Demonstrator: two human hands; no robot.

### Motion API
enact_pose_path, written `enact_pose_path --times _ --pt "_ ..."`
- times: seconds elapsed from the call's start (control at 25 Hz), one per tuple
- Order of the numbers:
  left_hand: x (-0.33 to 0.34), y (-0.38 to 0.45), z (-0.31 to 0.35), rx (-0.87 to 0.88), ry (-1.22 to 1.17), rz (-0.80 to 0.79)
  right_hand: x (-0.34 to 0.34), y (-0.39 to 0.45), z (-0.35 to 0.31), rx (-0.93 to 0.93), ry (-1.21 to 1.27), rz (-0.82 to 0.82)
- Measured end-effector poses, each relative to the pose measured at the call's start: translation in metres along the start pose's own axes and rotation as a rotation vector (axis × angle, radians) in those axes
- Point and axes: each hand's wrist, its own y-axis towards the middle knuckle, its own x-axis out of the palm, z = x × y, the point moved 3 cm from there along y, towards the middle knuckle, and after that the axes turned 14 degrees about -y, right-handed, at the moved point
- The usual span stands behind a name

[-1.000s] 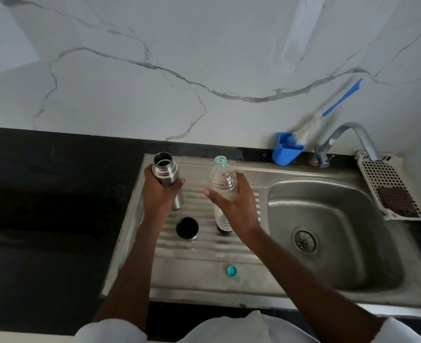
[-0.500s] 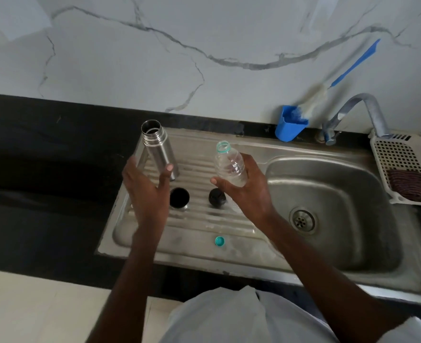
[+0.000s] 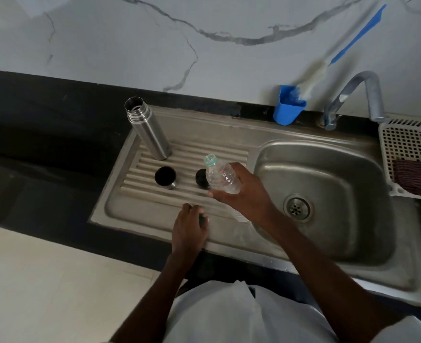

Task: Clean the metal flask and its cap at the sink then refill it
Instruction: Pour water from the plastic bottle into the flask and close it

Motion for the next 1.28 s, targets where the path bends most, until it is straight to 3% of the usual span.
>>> enact_pose_path --times 0.12,0.24,0.28,0.44,0.52,0.6,0.76,1.16,1.24,1.28 --pt "-0.001 0.004 0.003 -0.016 0.027 0.015 -0.006 -0.003 0.008 0.014 0.006 -0.025" --pt "-0.013 0.014 0.017 -0.106 -0.169 0.089 -0.016 -0.003 0.012 0.028 0.024 -0.014" --pt "-0.018 0.023 0.024 -0.169 -0.354 0.121 -0.020 -0.002 0.014 0.031 0.026 -0.005" --pt "-0.033 0.062 0.072 -0.537 -1.512 0.107 -0.032 0.002 0.020 0.051 -0.020 0.066" --pt "-0.038 0.079 0.097 -0.585 -1.730 0.076 -0.035 0.004 0.021 0.070 -0.081 0.095" --pt "-0.038 0.090 0.118 -0.546 -1.759 0.053 -0.036 0.004 0.022 0.089 -0.186 0.096" --pt "-0.026 0.099 0.144 -0.458 -1.580 -0.008 -0.040 0.005 0.025 0.144 -0.318 0.123" --pt "-0.010 0.118 0.154 -0.351 -1.369 -0.089 -0.062 0.015 0.023 0.325 -0.514 0.093" --pt "-0.014 0.129 0.154 -0.359 -1.318 -0.163 -0.064 0.021 0.021 0.326 -0.463 0.055" --pt "-0.016 0.135 0.154 -0.372 -1.324 -0.222 -0.066 0.024 0.021 0.329 -0.310 0.015"
